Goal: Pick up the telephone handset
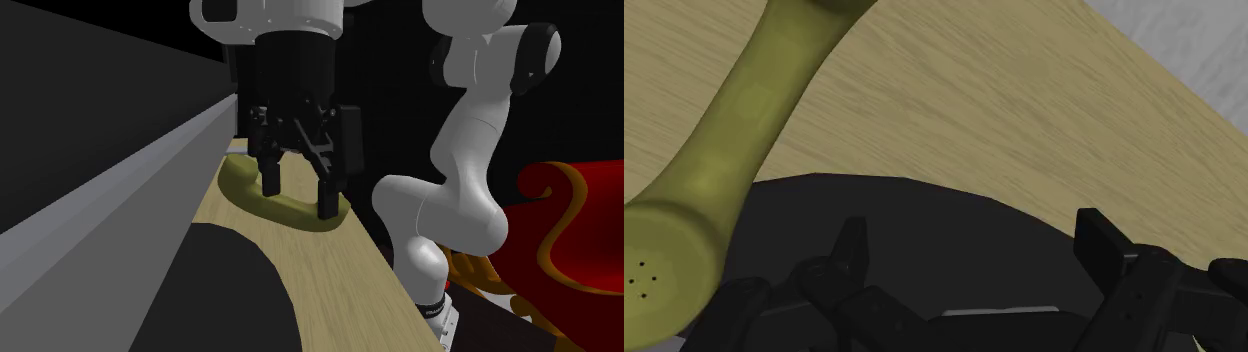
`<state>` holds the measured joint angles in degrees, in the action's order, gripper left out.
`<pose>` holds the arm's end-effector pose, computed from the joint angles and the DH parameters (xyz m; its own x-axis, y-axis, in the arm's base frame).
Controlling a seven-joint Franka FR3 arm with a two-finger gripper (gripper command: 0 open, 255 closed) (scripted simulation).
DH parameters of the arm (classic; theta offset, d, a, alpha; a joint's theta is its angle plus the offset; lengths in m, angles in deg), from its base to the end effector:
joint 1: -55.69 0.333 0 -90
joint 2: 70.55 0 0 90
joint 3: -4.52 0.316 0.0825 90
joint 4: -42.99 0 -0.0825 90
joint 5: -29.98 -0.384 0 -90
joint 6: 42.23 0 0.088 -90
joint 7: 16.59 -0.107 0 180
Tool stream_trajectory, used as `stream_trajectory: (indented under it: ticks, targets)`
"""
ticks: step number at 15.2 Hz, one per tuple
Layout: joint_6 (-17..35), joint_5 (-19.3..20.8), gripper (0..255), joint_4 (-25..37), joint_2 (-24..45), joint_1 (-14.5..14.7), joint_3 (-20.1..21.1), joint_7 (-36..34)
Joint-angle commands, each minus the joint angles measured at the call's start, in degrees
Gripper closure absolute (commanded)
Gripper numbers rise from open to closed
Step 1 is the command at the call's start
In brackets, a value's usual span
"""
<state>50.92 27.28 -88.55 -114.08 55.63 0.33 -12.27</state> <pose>0.3197 -0.0268 0.6156 0.9954 0.0142 0.0950 0.0228 -0.9956 -0.0904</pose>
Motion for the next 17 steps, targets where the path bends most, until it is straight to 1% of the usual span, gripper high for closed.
stream_trajectory:
  ticks: [1, 5, 9, 17]
  targets:
    - [0.0, 0.0, 0, 0.0, 0.0, 0.0, 0.0, 0.0]
    - [2.2, 3.9, 0, -3.5, -3.9, -7.6, 1.5, -11.4]
    - [2.8, 7.5, 0, -7.0, -8.8, -15.3, 3.3, -22.5]
    - [7.8, 7.6, 0, -13.8, -10.7, -15.4, 3.2, -22.8]
